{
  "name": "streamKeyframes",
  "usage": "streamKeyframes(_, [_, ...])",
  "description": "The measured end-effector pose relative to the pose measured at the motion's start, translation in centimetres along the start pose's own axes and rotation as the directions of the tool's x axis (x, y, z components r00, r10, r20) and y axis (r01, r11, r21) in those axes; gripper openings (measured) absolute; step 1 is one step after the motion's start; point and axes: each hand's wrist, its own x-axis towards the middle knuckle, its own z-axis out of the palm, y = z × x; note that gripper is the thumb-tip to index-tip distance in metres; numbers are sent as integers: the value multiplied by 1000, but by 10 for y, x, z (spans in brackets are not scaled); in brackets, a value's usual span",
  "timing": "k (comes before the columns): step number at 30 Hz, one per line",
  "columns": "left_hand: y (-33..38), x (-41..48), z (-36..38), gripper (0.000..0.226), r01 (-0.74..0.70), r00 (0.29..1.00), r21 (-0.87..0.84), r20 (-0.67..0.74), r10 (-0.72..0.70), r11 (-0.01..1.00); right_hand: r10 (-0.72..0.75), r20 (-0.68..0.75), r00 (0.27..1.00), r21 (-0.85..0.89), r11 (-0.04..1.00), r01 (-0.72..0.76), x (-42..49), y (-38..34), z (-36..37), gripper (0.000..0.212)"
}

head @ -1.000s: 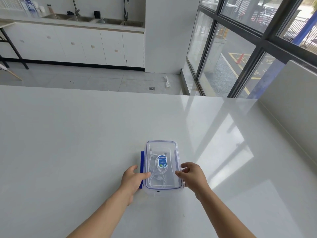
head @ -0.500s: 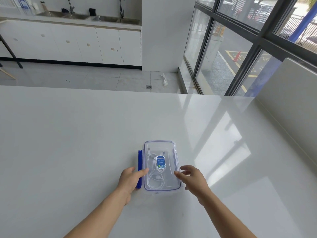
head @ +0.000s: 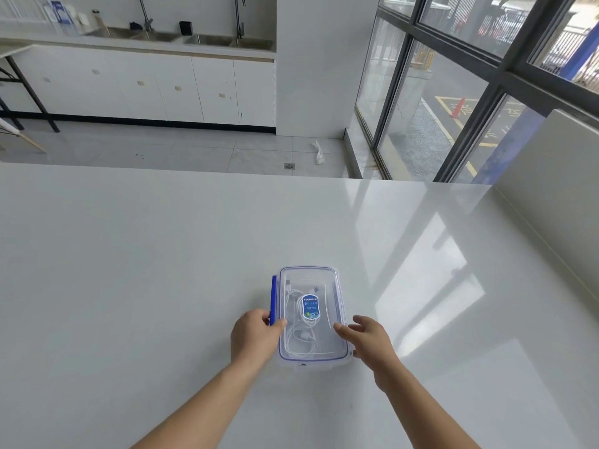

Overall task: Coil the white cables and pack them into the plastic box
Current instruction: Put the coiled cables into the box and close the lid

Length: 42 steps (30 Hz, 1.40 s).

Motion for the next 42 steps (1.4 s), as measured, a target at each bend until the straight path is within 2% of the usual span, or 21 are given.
streamKeyframes(4, [0, -4, 5, 30, -78, 997, 94, -20, 80, 993, -10, -4, 1000, 27, 1000, 11, 0, 0, 3, 82])
streamKeyframes(7, [-2, -8, 9, 24, -151, 987, 120, -40, 157, 981, -33, -8, 999, 58, 998, 33, -5, -3, 4, 83])
streamKeyframes(12, [-2, -9, 13, 23, -153, 982, 137, -85, 166, 979, 10, -14, 1000, 103, 995, -9, -4, -4, 4, 72])
streamKeyframes(16, [1, -12, 15, 22, -164, 975, 236, -109, 194, 958, 26, 8, 1000, 135, 991, -27, -4, -4, 5, 81])
streamKeyframes(20, [3, -14, 14, 26, -151, 983, 299, -51, 174, 942, 29, 7, 1000, 147, 989, -30, -6, -7, 4, 83])
streamKeyframes(22, [6, -11, 13, 36, -158, 984, 338, -24, 176, 928, 28, 3, 1000, 150, 988, -28, -8, -9, 3, 85])
streamKeyframes(24, [9, -8, 13, 60, -217, 973, 359, 4, 231, 908, 26, 4, 1000, 143, 989, -26, -10, -10, 2, 86])
streamKeyframes(25, [12, -5, 14, 68, -285, 954, 377, 18, 300, 881, 22, 0, 1000, 132, 991, -22, -10, -10, 2, 88])
streamKeyframes(28, [23, 7, 19, 71, -464, 867, 507, 90, 490, 727, 11, -34, 999, 82, 997, -9, -9, -9, 3, 92])
streamKeyframes(31, [31, 18, 27, 74, -510, 841, 618, 213, 496, 598, -12, -79, 997, 5, 1000, 12, -10, -11, 4, 92])
streamKeyframes(33, [26, 22, 33, 81, -520, 841, 633, 262, 473, 574, -22, -106, 994, -43, 999, 17, -12, -14, 6, 85])
streamKeyframes(37, [18, 25, 40, 88, -513, 845, 647, 265, 465, 563, -83, -177, 981, -169, 984, 53, -14, -19, 8, 48])
streamKeyframes(42, [19, 24, 40, 88, -516, 843, 637, 260, 472, 572, -172, -180, 969, -325, 940, 107, -12, -21, 16, 28])
